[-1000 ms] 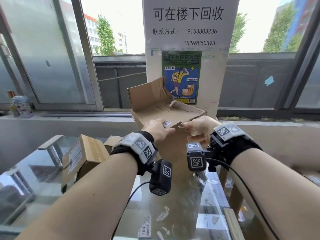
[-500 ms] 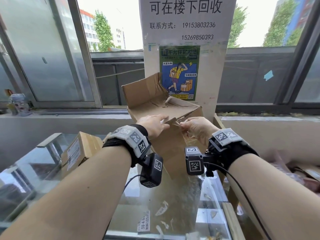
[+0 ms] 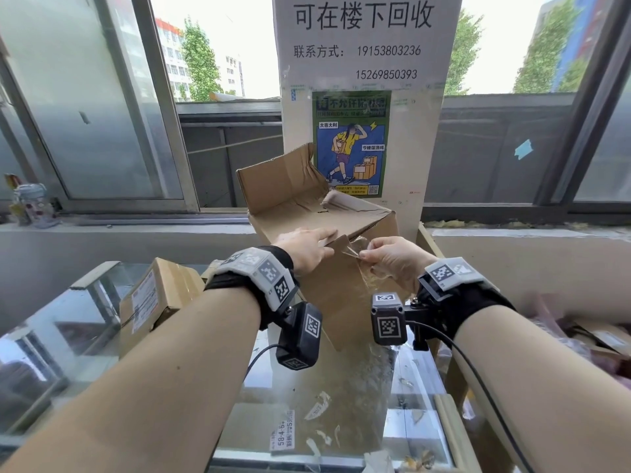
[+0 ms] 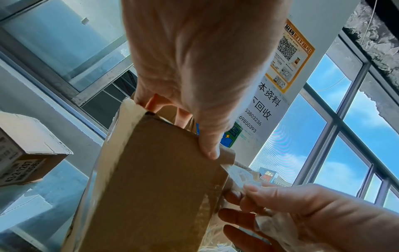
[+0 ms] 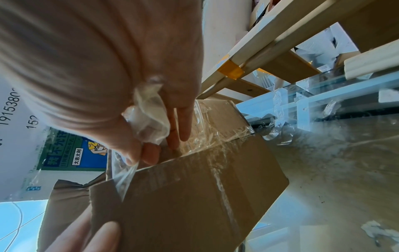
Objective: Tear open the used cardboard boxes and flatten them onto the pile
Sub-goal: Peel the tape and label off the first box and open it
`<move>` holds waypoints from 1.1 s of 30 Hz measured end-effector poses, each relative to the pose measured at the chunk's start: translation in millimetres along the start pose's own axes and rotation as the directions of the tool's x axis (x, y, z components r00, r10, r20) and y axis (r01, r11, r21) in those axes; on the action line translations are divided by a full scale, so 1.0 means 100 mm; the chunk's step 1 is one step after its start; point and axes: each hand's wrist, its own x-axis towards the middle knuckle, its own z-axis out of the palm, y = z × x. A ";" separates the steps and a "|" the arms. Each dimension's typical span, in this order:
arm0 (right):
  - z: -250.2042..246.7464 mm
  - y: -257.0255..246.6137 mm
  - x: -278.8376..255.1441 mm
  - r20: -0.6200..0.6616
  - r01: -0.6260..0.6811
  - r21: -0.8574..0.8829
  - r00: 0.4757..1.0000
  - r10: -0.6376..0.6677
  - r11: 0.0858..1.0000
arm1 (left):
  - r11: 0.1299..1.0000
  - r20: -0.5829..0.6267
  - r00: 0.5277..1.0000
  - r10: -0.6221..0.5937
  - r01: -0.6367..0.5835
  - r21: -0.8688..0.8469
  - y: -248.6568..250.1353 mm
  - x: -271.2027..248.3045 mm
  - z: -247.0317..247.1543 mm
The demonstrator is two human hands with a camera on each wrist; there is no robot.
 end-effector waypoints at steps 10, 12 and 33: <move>0.02 -0.02 -0.05 0.017 -0.036 -0.002 0.999 0.036 0.999 | 1.000 -0.023 1.000 0.004 -0.004 -0.023 -0.03 -0.03 0.00; 0.05 -0.08 -0.05 -0.039 0.033 -0.041 0.999 -0.034 0.999 | 1.000 -0.021 1.000 0.005 -0.005 -0.019 -0.01 -0.03 0.01; 0.16 -0.09 0.10 -0.003 -0.204 0.320 0.976 0.216 0.925 | 0.996 0.029 0.999 0.043 -0.045 0.072 0.13 -0.02 -0.05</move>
